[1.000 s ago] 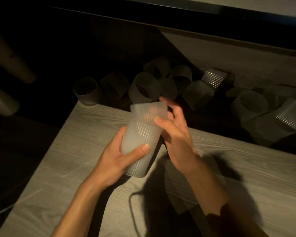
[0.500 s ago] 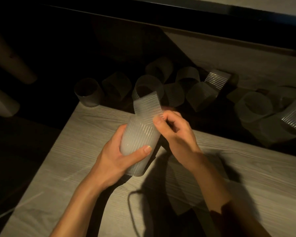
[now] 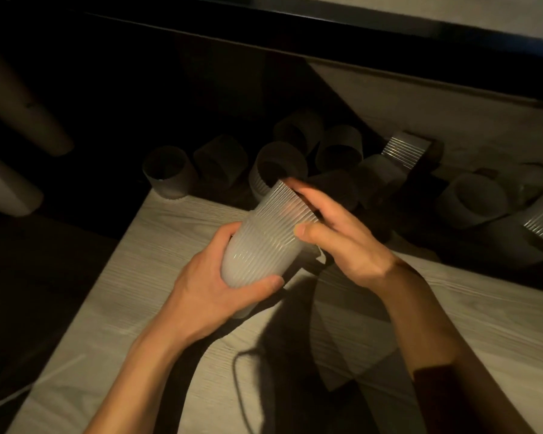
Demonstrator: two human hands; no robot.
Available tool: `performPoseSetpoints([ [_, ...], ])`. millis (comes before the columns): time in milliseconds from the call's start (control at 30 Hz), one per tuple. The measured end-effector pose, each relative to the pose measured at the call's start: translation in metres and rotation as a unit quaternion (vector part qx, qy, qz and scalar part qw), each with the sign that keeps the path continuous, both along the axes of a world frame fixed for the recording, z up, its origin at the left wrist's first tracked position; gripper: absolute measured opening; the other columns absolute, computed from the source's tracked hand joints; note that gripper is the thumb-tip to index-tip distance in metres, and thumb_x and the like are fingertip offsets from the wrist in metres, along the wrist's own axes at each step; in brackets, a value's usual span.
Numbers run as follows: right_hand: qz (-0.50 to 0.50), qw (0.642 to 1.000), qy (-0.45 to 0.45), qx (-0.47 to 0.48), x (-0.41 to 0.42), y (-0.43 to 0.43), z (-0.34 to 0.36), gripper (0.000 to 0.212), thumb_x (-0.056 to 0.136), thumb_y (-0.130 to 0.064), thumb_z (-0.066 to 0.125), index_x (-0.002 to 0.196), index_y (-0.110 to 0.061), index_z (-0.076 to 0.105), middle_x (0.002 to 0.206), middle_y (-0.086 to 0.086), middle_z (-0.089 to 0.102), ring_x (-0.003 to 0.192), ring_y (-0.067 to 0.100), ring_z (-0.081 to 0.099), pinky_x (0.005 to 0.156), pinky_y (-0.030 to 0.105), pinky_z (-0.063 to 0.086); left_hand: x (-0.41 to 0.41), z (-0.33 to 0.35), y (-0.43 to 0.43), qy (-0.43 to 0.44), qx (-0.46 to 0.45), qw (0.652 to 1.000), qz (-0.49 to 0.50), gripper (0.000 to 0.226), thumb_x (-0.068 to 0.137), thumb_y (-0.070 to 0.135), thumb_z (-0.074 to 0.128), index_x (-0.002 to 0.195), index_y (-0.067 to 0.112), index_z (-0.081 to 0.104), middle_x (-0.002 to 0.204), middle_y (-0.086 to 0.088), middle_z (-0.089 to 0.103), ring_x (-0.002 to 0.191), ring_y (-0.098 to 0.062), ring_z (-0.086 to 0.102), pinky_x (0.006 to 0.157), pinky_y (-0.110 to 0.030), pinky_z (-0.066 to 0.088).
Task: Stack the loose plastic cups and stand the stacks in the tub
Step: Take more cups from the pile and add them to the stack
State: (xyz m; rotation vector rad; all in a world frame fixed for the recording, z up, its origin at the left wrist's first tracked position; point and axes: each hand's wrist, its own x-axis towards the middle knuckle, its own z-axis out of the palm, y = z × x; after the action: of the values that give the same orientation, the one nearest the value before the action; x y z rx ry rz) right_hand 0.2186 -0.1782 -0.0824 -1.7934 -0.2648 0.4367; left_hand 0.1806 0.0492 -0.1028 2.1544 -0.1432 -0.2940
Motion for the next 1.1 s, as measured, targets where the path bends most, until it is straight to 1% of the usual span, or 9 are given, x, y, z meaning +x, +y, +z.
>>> performPoseSetpoints([
  [233, 0.081, 0.994, -0.009, -0.066, -0.012, 0.025, 0.004, 0.067, 0.086, -0.07, 0.039, 0.15, -0.05, 0.027, 0.146, -0.027, 0.029, 0.13, -0.002, 0.039, 0.098, 0.031, 0.049, -0.003, -0.002, 0.001, -0.023, 0.0, 0.999, 0.026, 0.08, 0.057, 0.084, 0.064, 0.127, 0.057, 0.037, 0.109, 0.029, 0.055, 0.095, 0.007, 0.057, 0.07, -0.028, 0.053],
  [400, -0.197, 0.955, -0.192, -0.106, 0.005, 0.029, 0.017, 0.036, 0.095, -0.053, 0.051, 0.126, -0.036, 0.057, 0.109, -0.021, 0.062, 0.101, -0.002, 0.06, 0.084, 0.034, 0.054, -0.004, -0.001, 0.005, -0.012, -0.009, 0.999, 0.051, 0.077, 0.055, 0.084, 0.063, 0.122, 0.061, 0.034, 0.11, 0.031, 0.053, 0.1, 0.015, 0.051, 0.069, -0.02, 0.045],
  [467, -0.213, 0.944, -0.204, -0.146, 0.019, 0.032, 0.021, 0.044, 0.092, -0.053, 0.058, 0.133, -0.041, 0.043, 0.124, -0.018, 0.057, 0.107, 0.002, 0.058, 0.092, 0.037, 0.054, -0.004, -0.001, 0.006, -0.004, -0.011, 0.998, 0.055, 0.079, 0.054, 0.084, 0.063, 0.123, 0.058, 0.035, 0.111, 0.028, 0.053, 0.099, 0.014, 0.052, 0.068, -0.019, 0.045],
  [533, -0.131, 0.945, -0.157, -0.256, 0.031, 0.039, 0.019, 0.07, 0.089, -0.062, 0.057, 0.146, -0.048, 0.018, 0.157, -0.005, 0.027, 0.134, 0.014, 0.042, 0.106, 0.041, 0.045, -0.004, 0.0, 0.006, 0.002, -0.013, 0.998, 0.057, 0.082, 0.054, 0.085, 0.064, 0.125, 0.056, 0.036, 0.112, 0.026, 0.055, 0.096, 0.012, 0.054, 0.066, -0.018, 0.047],
  [633, -0.068, 0.947, -0.025, -0.312, 0.043, 0.048, 0.014, 0.081, 0.096, -0.056, 0.05, 0.153, -0.046, -0.007, 0.166, 0.001, 0.011, 0.149, 0.026, 0.024, 0.117, 0.047, 0.031, -0.004, 0.0, 0.006, 0.001, -0.004, 0.998, 0.062, 0.084, 0.054, 0.086, 0.063, 0.126, 0.054, 0.038, 0.111, 0.025, 0.056, 0.095, 0.01, 0.056, 0.065, -0.017, 0.046],
  [767, -0.117, 0.963, 0.001, -0.243, 0.045, 0.041, 0.012, 0.076, 0.096, -0.052, 0.055, 0.155, -0.042, 0.007, 0.161, -0.001, 0.022, 0.147, 0.025, 0.027, 0.116, 0.045, 0.031, -0.004, 0.001, 0.011, 0.005, -0.001, 0.998, 0.069, 0.082, 0.053, 0.087, 0.063, 0.124, 0.059, 0.033, 0.112, 0.028, 0.052, 0.095, 0.006, 0.056, 0.071, -0.027, 0.052],
  [900, -0.013, 0.917, 0.01, -0.398, 0.046, 0.045, 0.009, 0.064, 0.095, -0.064, 0.045, 0.149, -0.031, 0.035, 0.143, 0.008, 0.048, 0.125, 0.028, 0.05, 0.1, 0.039, 0.042, -0.006, 0.003, 0.015, 0.005, 0.0, 0.997, 0.074, 0.084, 0.052, 0.087, 0.061, 0.125, 0.06, 0.032, 0.113, 0.029, 0.05, 0.095, 0.005, 0.056, 0.069, -0.022, 0.048],
  [967, -0.027, 0.919, 0.029, -0.393, 0.047, 0.049, 0.012, 0.055, 0.097, -0.058, 0.048, 0.142, -0.026, 0.044, 0.136, 0.003, 0.049, 0.113, 0.022, 0.051, 0.092, 0.037, 0.042, -0.008, 0.002, 0.017, 0.009, 0.003, 0.997, 0.074, 0.086, 0.052, 0.088, 0.061, 0.127, 0.058, 0.032, 0.114, 0.028, 0.05, 0.096, 0.001, 0.056, 0.069, -0.024, 0.05],
  [1100, -0.123, 0.958, -0.072, -0.248, 0.04, 0.038, 0.017, 0.065, 0.091, -0.054, 0.06, 0.145, -0.049, 0.024, 0.149, -0.01, 0.033, 0.133, 0.013, 0.041, 0.104, 0.033, 0.043, -0.01, 0.002, 0.023, 0.003, 0.016, 0.997, 0.081, 0.085, 0.051, 0.089, 0.061, 0.125, 0.059, 0.033, 0.114, 0.029, 0.05, 0.098, 0.002, 0.055, 0.071, -0.025, 0.048],
])
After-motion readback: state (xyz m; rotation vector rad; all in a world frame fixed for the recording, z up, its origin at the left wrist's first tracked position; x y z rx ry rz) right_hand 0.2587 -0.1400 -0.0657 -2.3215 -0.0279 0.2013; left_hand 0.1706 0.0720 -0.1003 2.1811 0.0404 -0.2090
